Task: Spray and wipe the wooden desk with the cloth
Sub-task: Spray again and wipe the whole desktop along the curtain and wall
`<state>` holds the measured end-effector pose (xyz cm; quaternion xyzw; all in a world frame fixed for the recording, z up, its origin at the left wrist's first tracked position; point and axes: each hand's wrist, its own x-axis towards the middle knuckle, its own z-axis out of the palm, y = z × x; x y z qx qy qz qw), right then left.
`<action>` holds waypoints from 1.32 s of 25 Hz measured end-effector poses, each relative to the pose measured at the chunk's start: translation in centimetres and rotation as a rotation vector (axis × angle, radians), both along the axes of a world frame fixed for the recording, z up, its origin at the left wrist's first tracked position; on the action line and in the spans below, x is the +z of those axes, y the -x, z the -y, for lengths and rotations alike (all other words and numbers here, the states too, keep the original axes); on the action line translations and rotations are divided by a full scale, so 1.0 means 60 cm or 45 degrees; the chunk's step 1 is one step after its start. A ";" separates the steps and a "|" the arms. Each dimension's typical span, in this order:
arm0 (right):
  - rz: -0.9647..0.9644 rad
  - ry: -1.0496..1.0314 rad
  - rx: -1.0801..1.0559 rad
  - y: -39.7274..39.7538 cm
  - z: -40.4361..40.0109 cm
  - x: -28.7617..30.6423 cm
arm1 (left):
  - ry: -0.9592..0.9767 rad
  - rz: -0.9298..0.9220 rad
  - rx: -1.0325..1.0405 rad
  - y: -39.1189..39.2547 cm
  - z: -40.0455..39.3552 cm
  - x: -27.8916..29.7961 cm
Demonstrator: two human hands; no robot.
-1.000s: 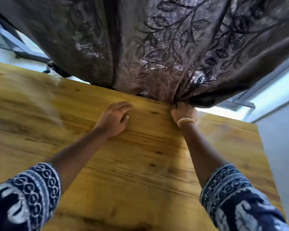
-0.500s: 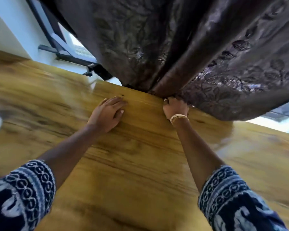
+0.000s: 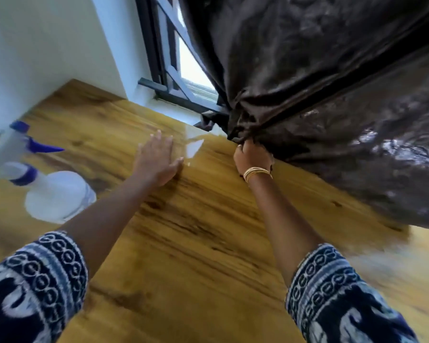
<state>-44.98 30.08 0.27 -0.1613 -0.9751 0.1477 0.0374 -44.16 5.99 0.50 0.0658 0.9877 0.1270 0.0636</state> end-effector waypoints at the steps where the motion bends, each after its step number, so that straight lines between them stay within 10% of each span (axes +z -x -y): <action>1: 0.000 0.022 0.037 0.015 0.029 0.001 | -0.019 0.014 0.048 0.007 0.013 -0.001; 18: 0.394 0.377 0.658 0.308 0.378 0.037 | 0.104 0.144 0.151 0.058 0.073 -0.016; 33: 0.013 0.236 0.586 0.158 0.172 0.005 | 0.073 0.446 0.122 0.075 0.072 0.004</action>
